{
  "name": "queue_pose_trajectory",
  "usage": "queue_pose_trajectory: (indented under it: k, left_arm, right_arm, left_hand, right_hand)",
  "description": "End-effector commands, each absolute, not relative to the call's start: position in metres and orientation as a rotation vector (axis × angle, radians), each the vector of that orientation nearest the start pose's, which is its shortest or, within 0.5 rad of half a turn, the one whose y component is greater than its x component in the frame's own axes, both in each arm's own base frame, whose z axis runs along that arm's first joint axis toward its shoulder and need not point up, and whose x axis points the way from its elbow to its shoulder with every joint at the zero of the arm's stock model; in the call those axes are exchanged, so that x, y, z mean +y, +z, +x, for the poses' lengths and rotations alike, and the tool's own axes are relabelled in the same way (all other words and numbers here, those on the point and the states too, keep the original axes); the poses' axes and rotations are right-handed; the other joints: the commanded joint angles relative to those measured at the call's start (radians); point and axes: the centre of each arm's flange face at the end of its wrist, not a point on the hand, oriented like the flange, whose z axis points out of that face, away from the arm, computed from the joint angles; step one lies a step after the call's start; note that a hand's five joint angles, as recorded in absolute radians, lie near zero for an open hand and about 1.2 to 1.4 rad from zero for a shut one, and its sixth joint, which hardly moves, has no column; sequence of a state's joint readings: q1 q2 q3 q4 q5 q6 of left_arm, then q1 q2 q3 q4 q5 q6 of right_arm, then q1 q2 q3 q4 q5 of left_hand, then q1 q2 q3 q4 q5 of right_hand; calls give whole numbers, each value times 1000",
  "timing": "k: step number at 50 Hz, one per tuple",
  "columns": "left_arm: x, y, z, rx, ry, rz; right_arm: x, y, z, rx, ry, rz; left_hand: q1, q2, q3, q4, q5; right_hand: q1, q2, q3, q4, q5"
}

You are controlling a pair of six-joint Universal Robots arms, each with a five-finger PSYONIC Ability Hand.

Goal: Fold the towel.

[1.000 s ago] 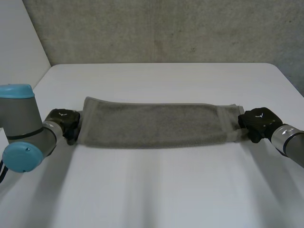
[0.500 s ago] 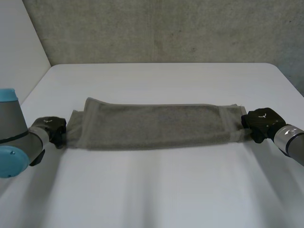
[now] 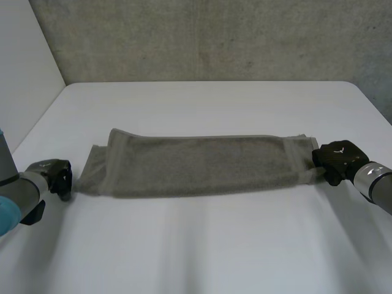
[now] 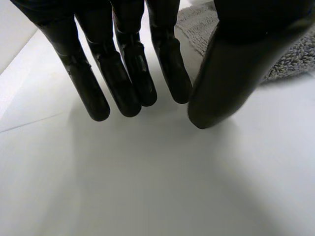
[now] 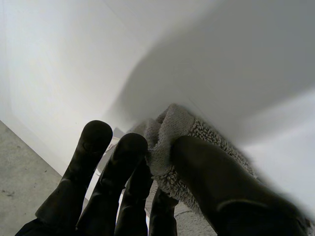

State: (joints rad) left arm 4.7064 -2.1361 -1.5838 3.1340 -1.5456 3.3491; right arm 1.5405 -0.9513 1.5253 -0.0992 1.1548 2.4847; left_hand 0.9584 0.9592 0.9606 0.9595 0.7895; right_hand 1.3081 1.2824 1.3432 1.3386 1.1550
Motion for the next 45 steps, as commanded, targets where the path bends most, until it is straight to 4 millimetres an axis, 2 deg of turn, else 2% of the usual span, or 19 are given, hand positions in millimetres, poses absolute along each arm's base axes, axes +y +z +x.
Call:
queue_pose_trajectory:
  k: [1,4,5,7,8,10,11,12,13,15,16,17,19,20,22,30,41,45]
  left_arm:
    - [-330,135,-143,2687,-1524,359]
    - [-333,153,-151,2673,-1632,417]
    - [-333,153,-151,2673,-1633,417]
    - [-339,175,-162,2620,-1771,477]
    - [-339,176,-162,2619,-1771,477]
    - [-347,192,-173,2552,-1876,517]
    - [-347,193,-173,2552,-1877,517]
    - [-352,199,-177,2522,-1917,531]
    - [-360,200,-180,2506,-1936,536]
    - [-367,194,-185,2513,-1931,548]
    - [-375,187,-190,2520,-1926,566]
    - [-375,187,-190,2520,-1926,566]
    - [-388,174,-202,2537,-1907,594]
    - [-388,174,-202,2537,-1907,594]
    - [-399,159,-203,2550,-1849,572]
    - [-416,136,-203,2598,-1740,540]
    - [-408,135,-218,2627,-1728,586]
    - [-400,139,-235,2629,-1758,644]
  right_arm:
    - [-360,121,158,2399,-1697,-1134]
    - [-360,121,158,2397,-1697,-1135]
    - [-359,122,158,2395,-1698,-1137]
    - [-359,122,158,2395,-1698,-1137]
    - [-359,121,159,2395,-1694,-1138]
    - [-359,122,159,2393,-1695,-1139]
    - [-358,122,159,2394,-1693,-1139]
    - [-358,122,159,2394,-1693,-1139]
    - [-358,122,159,2394,-1693,-1139]
    - [-357,122,160,2393,-1691,-1140]
    - [-357,122,160,2393,-1691,-1140]
    - [-357,122,160,2393,-1691,-1140]
    - [-356,122,160,2391,-1690,-1141]
    - [-356,122,160,2390,-1688,-1141]
    - [-355,122,160,2388,-1685,-1142]
    - [-355,122,161,2385,-1683,-1143]
    - [-353,121,161,2385,-1674,-1143]
    - [-352,120,161,2388,-1670,-1142]
  left_hand:
    - [-306,-307,-309,-307,-312]
    - [-413,-413,-415,-414,-418]
    - [-413,-414,-415,-414,-419]
    - [-507,-507,-509,-508,-512]
    - [-507,-508,-509,-508,-513]
    - [-525,-525,-527,-526,-530]
    - [-525,-525,-527,-526,-530]
    - [-525,-525,-527,-526,-530]
    - [-522,-523,-524,-523,-527]
    - [-516,-517,-518,-517,-522]
    - [-510,-511,-512,-511,-516]
    - [-510,-511,-512,-511,-516]
    - [-498,-499,-501,-499,-504]
    - [-498,-499,-500,-499,-504]
    - [-469,-470,-471,-470,-475]
    - [-375,-376,-377,-376,-381]
    - [-372,-373,-374,-373,-378]
    - [-378,-379,-380,-379,-384]
  right_hand:
    - [88,114,53,58,67]
    - [88,114,53,58,67]
    - [88,114,53,58,67]
    - [88,114,53,58,67]
    - [88,114,53,58,67]
    - [25,50,-11,-6,3]
    - [-100,-75,-135,-131,-122]
    - [-102,-76,-137,-132,-123]
    - [-256,-230,-291,-286,-277]
    - [-474,-448,-509,-504,-495]
    - [-474,-449,-510,-505,-496]
    - [-509,-484,-544,-540,-531]
    - [-515,-490,-551,-546,-537]
    - [-518,-493,-554,-549,-540]
    - [-524,-499,-559,-555,-546]
    - [-527,-502,-562,-558,-549]
    - [-527,-502,-562,-558,-549]
    - [-527,-502,-562,-558,-549]
